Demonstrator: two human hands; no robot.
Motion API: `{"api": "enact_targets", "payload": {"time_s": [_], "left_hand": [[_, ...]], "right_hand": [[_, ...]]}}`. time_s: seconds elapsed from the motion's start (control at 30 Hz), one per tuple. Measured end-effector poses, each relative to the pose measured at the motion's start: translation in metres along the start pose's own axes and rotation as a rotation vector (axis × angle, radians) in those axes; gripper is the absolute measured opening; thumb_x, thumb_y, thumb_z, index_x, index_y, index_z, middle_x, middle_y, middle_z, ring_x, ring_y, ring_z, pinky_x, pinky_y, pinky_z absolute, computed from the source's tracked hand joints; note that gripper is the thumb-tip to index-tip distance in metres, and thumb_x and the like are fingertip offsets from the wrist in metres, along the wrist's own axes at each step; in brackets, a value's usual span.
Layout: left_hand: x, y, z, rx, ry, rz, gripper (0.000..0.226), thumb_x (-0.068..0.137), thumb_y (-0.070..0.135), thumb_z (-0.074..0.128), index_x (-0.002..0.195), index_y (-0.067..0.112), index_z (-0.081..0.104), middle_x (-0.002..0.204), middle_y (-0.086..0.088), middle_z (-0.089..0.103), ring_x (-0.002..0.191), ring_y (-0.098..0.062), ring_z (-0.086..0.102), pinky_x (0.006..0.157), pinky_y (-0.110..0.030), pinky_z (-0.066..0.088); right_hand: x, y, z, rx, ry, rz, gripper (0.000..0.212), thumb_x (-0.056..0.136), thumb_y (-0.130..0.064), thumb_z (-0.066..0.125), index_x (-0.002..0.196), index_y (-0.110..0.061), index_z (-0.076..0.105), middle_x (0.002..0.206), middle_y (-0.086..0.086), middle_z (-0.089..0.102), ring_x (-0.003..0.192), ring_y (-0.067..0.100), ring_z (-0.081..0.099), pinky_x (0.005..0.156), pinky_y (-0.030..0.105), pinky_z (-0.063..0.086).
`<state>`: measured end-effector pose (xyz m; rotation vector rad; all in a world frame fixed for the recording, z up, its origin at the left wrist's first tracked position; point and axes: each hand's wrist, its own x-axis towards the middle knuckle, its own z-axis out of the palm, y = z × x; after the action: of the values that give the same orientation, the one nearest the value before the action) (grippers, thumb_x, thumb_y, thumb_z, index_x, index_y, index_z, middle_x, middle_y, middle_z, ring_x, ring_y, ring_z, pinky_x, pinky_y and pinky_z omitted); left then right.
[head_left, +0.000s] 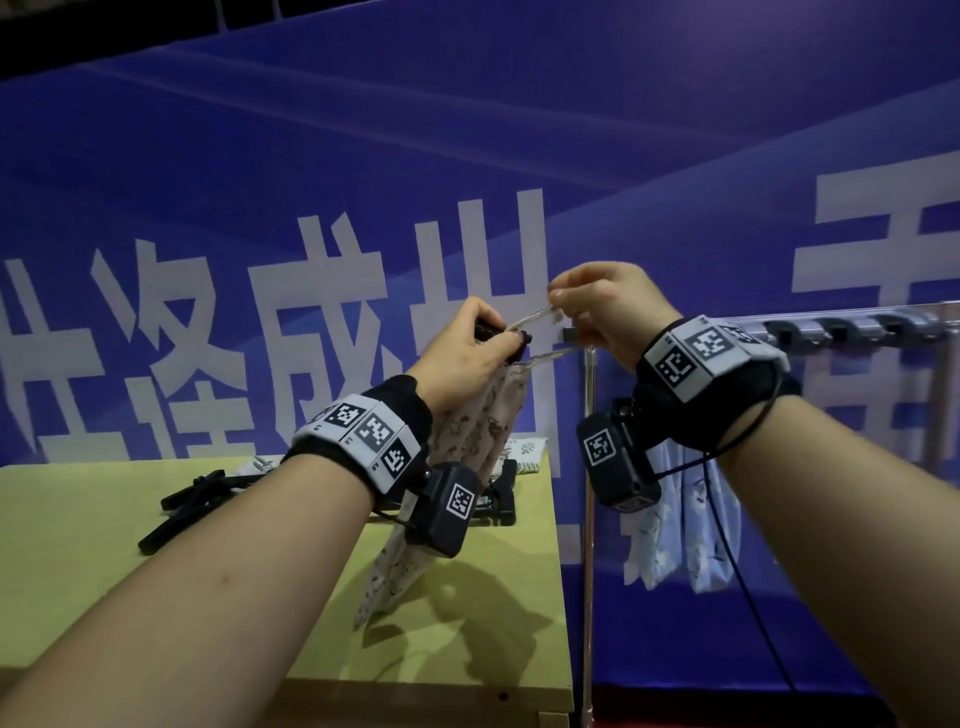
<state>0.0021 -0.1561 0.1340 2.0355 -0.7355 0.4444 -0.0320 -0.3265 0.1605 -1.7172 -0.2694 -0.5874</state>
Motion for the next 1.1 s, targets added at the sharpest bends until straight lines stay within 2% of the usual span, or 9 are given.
{"api": "enact_targets", "payload": {"time_s": [0.1, 0.17, 0.23, 0.33, 0.53, 0.63, 0.8, 0.93, 1.1], "left_hand": [[0.007, 0.0, 0.0, 0.016, -0.023, -0.016, 0.013, 0.097, 0.032, 0.055, 0.092, 0.026, 0.045, 0.085, 0.005, 0.054, 0.074, -0.009, 0.05, 0.061, -0.023, 0.038], [0.01, 0.001, 0.002, 0.008, -0.058, -0.019, 0.014, 0.097, 0.031, 0.055, 0.089, 0.026, 0.046, 0.083, 0.006, 0.054, 0.072, -0.007, 0.05, 0.062, -0.022, 0.038], [0.013, 0.002, 0.006, -0.002, -0.085, -0.015, 0.013, 0.097, 0.029, 0.056, 0.089, 0.025, 0.047, 0.082, 0.006, 0.055, 0.07, -0.005, 0.051, 0.06, -0.018, 0.038], [0.015, 0.0, 0.011, -0.01, -0.104, -0.026, 0.013, 0.096, 0.029, 0.059, 0.09, 0.023, 0.049, 0.085, 0.004, 0.061, 0.07, -0.002, 0.056, 0.057, -0.012, 0.042], [0.013, -0.005, 0.023, -0.026, -0.13, -0.014, 0.016, 0.091, 0.03, 0.066, 0.088, 0.022, 0.052, 0.083, 0.003, 0.062, 0.073, -0.007, 0.058, 0.067, -0.021, 0.045], [0.009, -0.006, 0.027, -0.048, -0.136, -0.005, 0.017, 0.09, 0.029, 0.068, 0.087, 0.021, 0.053, 0.083, 0.003, 0.06, 0.071, -0.004, 0.057, 0.066, -0.016, 0.046], [0.005, 0.001, 0.027, 0.001, -0.141, 0.016, 0.017, 0.09, 0.025, 0.068, 0.087, 0.019, 0.052, 0.081, 0.003, 0.057, 0.054, 0.01, 0.052, 0.052, -0.005, 0.04], [0.009, 0.019, 0.02, 0.082, -0.105, 0.068, 0.019, 0.09, 0.022, 0.068, 0.093, 0.013, 0.052, 0.08, 0.003, 0.058, 0.065, -0.002, 0.054, 0.053, -0.007, 0.041], [0.026, 0.045, 0.019, 0.113, -0.077, 0.165, 0.02, 0.089, 0.024, 0.069, 0.086, 0.02, 0.049, 0.081, 0.003, 0.057, 0.07, -0.009, 0.052, 0.058, -0.014, 0.041]], "right_hand": [[0.001, 0.008, -0.008, -0.134, -0.179, 0.064, 0.007, 0.085, -0.009, 0.063, 0.088, -0.01, 0.069, 0.071, 0.007, 0.056, 0.064, 0.021, 0.045, 0.056, 0.029, 0.037], [0.001, 0.009, -0.012, -0.229, -0.317, 0.109, 0.01, 0.088, -0.013, 0.063, 0.094, -0.01, 0.07, 0.065, 0.005, 0.052, 0.06, 0.018, 0.041, 0.055, 0.028, 0.034], [0.003, 0.011, -0.016, -0.216, -0.351, 0.114, 0.013, 0.09, -0.012, 0.059, 0.096, -0.01, 0.07, 0.058, 0.003, 0.044, 0.055, 0.014, 0.037, 0.055, 0.027, 0.031], [0.009, 0.016, -0.019, 0.003, -0.268, 0.089, 0.019, 0.093, -0.007, 0.051, 0.096, -0.013, 0.069, 0.053, -0.002, 0.036, 0.047, 0.009, 0.034, 0.055, 0.026, 0.026], [0.009, 0.02, -0.016, 0.334, -0.13, 0.087, 0.022, 0.095, -0.001, 0.042, 0.096, -0.012, 0.061, 0.052, -0.004, 0.035, 0.039, 0.006, 0.031, 0.04, 0.019, 0.024], [0.009, 0.019, -0.015, 0.355, -0.056, 0.096, 0.022, 0.094, 0.0, 0.043, 0.093, -0.013, 0.06, 0.055, -0.002, 0.035, 0.039, 0.007, 0.03, 0.038, 0.02, 0.025], [0.002, 0.019, -0.018, 0.406, 0.05, 0.125, 0.024, 0.092, 0.0, 0.042, 0.093, -0.016, 0.059, 0.05, -0.004, 0.036, 0.042, 0.009, 0.029, 0.041, 0.021, 0.028], [-0.003, 0.01, -0.022, 0.469, 0.153, 0.093, 0.024, 0.093, 0.0, 0.043, 0.087, -0.017, 0.058, 0.047, -0.006, 0.041, 0.041, 0.007, 0.035, 0.041, 0.021, 0.028], [-0.001, -0.016, -0.04, 0.501, 0.247, 0.016, 0.023, 0.094, -0.002, 0.044, 0.084, -0.018, 0.057, 0.04, -0.008, 0.041, 0.035, 0.006, 0.039, 0.045, 0.021, 0.028]]}}
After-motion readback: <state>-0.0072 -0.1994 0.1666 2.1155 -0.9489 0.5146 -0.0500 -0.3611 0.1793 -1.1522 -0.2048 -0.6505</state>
